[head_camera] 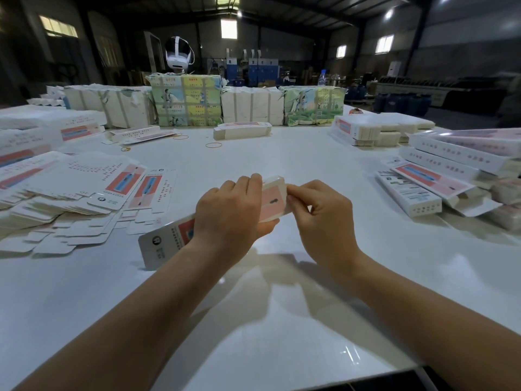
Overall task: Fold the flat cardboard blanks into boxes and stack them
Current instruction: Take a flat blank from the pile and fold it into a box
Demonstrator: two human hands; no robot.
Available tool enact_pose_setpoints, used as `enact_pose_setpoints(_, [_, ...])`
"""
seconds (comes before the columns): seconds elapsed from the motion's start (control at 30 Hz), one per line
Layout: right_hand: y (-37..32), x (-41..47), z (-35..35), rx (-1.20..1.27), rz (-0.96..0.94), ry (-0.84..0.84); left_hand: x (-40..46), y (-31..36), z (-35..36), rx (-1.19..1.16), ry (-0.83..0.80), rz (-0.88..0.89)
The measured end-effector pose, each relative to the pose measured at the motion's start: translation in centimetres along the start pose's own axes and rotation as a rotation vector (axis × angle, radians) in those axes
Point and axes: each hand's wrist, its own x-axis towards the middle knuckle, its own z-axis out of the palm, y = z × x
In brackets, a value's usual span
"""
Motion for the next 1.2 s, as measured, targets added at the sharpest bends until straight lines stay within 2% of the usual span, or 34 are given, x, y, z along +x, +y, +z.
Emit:
enact_pose_setpoints(0.1, [-0.2, -0.3, 0.1, -0.033, -0.037, -0.016, -0.2, -0.3, 0.0, -0.028, 0.006, -0.014])
enact_pose_setpoints(0.23, [-0.1, 0.2, 0.1, 0.035, 0.036, -0.028, -0.3, 0.0, 0.1, -0.025, 0.013, -0.004])
enact_pose_setpoints(0.4, [0.1, 0.0, 0.5, -0.100, -0.075, 0.027, 0.1, 1.1, 0.0, 0.045, -0.017, -0.046])
enact_pose_setpoints(0.57, [0.3, 0.6, 0.4, 0.102, 0.057, 0.003, 0.2, 0.8, -0.3, -0.005, -0.062, -0.045])
enact_pose_setpoints(0.63, [0.3, 0.5, 0.5, 0.123, 0.055, -0.024, 0.2, 0.5, -0.5, -0.035, -0.084, -0.021])
enact_pose_setpoints(0.77, [0.4, 0.6, 0.2, 0.024, 0.005, -0.128, 0.3, -0.5, -0.3, -0.030, -0.183, 0.024])
enact_pose_setpoints(0.93, [0.9, 0.3, 0.0, -0.269, -0.332, -0.579, 0.3, -1.1, -0.7, -0.050, -0.259, 0.103])
enact_pose_setpoints(1.1, [1.5, 0.3, 0.1, -0.290, -0.404, -0.678, -0.3, -2.4, 0.1, -0.078, -0.331, 0.136])
enact_pose_setpoints(1.2, [1.9, 0.5, 0.2, -0.385, -0.401, -0.662, -0.1, -3.2, 1.7, -0.063, -0.319, 0.184])
